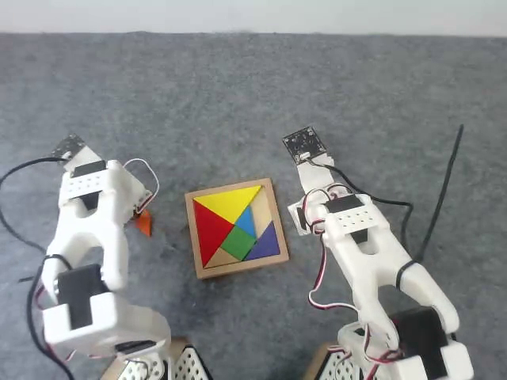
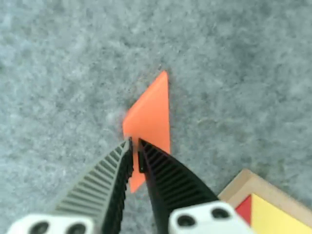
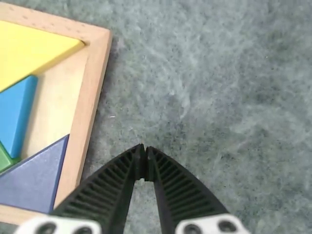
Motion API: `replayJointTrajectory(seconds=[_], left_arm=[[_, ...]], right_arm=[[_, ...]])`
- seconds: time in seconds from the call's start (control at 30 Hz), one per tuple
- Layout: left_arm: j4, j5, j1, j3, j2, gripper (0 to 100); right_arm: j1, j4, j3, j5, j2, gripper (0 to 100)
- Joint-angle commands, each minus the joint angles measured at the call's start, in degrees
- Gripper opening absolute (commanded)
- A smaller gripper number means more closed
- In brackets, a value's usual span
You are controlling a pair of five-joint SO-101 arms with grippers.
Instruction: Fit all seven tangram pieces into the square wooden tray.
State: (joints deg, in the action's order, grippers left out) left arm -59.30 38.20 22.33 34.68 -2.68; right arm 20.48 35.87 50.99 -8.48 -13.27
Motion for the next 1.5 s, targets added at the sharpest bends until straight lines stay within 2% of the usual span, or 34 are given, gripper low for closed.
replayJointTrajectory(seconds=[0.0,0.1,0.2,0.33,0.43,0.5,0.67,0.83,1.33,1.47], left_arm=[[-4.0,-2.6,-0.1,-2.9,1.1,4],[-7.6,-1.6,0.7,-3.3,3.3,14],[-6.9,4.4,3.2,-1.3,6.0,21],[-1.1,8.6,3.4,2.2,9.1,22],[4.4,8.2,2.5,4.6,7.7,23],[4.0,7.6,2.0,2.7,5.9,25],[-2.5,8.2,2.8,-8.0,-5.2,25],[-11.4,12.7,2.6,-17.7,-13.7,25],[-14.2,12.6,-1.1,-16.7,-14.9,25],[-13.8,11.3,-1.1,-16.7,-14.9,19]], right_arm=[[-0.4,-0.5,-0.5,-0.5,-3.6,0.9],[-0.4,-0.5,-0.5,-0.5,-3.6,0.9],[-0.4,-0.5,-0.5,-0.5,-3.5,0.9],[-0.6,-0.5,-0.5,-0.6,-3.3,0.9],[-0.7,-0.5,-0.5,-0.6,-3.3,0.9],[-0.7,-0.5,-0.5,-0.6,-3.3,0.9],[-0.7,-0.5,-0.5,-0.6,-3.2,0.9],[-0.7,-0.5,-0.5,-0.6,-3.2,0.9],[-0.7,-0.5,-0.5,-0.6,-3.5,0.9],[-0.7,-0.5,-0.5,-0.6,-3.6,0.9]])
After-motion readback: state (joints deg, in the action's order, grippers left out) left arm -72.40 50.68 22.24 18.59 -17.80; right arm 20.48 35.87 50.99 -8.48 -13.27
